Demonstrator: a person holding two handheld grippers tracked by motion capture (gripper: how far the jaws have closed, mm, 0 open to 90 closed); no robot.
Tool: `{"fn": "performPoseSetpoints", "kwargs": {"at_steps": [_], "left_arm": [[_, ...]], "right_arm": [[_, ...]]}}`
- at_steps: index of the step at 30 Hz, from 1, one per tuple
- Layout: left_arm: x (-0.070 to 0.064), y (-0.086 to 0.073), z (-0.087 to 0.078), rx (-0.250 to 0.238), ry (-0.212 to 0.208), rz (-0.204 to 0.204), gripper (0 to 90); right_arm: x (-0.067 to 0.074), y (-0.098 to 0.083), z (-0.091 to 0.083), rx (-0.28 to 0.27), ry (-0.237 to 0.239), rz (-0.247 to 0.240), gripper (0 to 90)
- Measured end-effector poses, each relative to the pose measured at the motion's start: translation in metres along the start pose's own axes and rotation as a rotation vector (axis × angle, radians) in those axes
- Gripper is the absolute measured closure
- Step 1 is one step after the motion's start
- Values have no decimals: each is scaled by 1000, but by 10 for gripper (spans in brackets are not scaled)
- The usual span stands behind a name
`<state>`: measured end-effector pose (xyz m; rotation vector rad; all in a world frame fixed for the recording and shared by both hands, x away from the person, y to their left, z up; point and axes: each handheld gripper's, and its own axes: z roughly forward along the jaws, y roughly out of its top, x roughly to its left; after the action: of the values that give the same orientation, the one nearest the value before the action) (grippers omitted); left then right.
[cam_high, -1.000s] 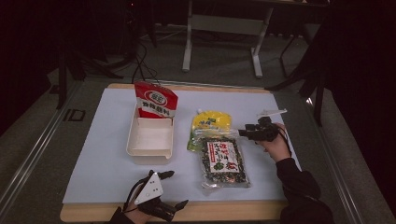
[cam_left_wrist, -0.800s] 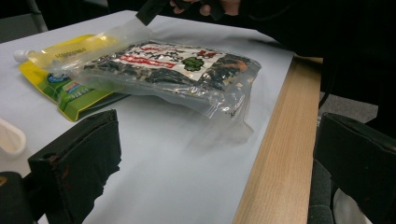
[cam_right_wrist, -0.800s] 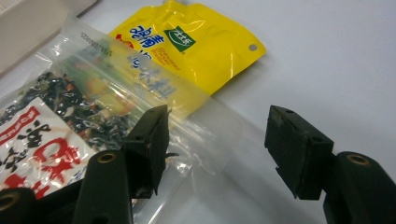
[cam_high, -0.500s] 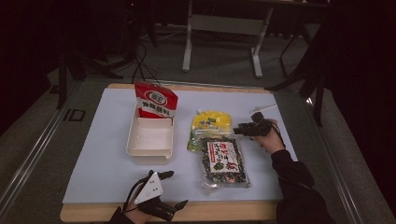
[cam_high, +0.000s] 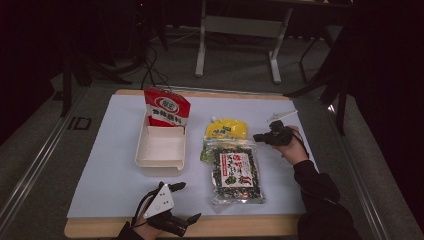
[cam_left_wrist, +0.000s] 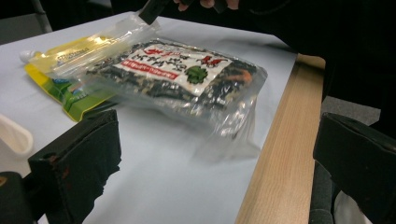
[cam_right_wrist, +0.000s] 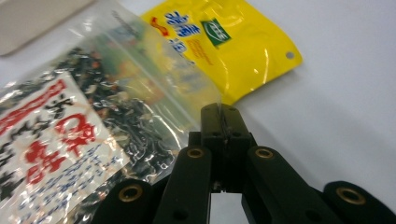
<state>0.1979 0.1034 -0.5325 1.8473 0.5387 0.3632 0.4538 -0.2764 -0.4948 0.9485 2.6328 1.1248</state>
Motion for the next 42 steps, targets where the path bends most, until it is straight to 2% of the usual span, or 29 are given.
{"fn": "performPoseSetpoints", "kwargs": {"at_steps": [4, 13, 16, 19, 20, 24, 29, 31, 32, 33, 38, 41, 42], "left_arm": [[0, 1, 1, 5, -4, 7, 21], [0, 11, -1, -15, -12, 7, 21], [0, 16, -1, 2, 2, 14, 21], [3, 24, -1, 28, -2, -37, 22], [4, 27, 0, 46, 1, -42, 22], [8, 39, 1, 78, 25, -39, 22], [16, 55, 3, 91, 54, -31, 21], [18, 57, 3, 89, 60, -40, 21], [23, 61, 5, 84, 65, -52, 21], [26, 62, 6, 83, 68, -60, 22], [38, 61, 15, 80, 60, -117, 26], [44, 58, 22, 82, 38, -145, 26], [46, 57, 24, 80, 14, -155, 27]], "right_arm": [[10, 3, -12, -13, -10, -39, 900], [25, 12, -44, -90, -27, -81, 900], [33, 17, -53, -107, -32, -106, 900], [41, 21, -61, -127, -33, -127, 900], [43, 23, -64, -129, -32, -137, 900], [55, 31, -73, -153, -36, -172, 900], [71, 41, -83, -189, -23, -219, 900], [74, 43, -85, -194, -27, -230, 900], [77, 44, -86, -197, -24, -235, 900], [84, 47, -88, -206, -17, -254, 900], [98, 51, -97, -239, 13, -290, 900], [107, 55, -106, -264, 20, -315, 900], [109, 56, -107, -266, 21, -323, 900]]}}
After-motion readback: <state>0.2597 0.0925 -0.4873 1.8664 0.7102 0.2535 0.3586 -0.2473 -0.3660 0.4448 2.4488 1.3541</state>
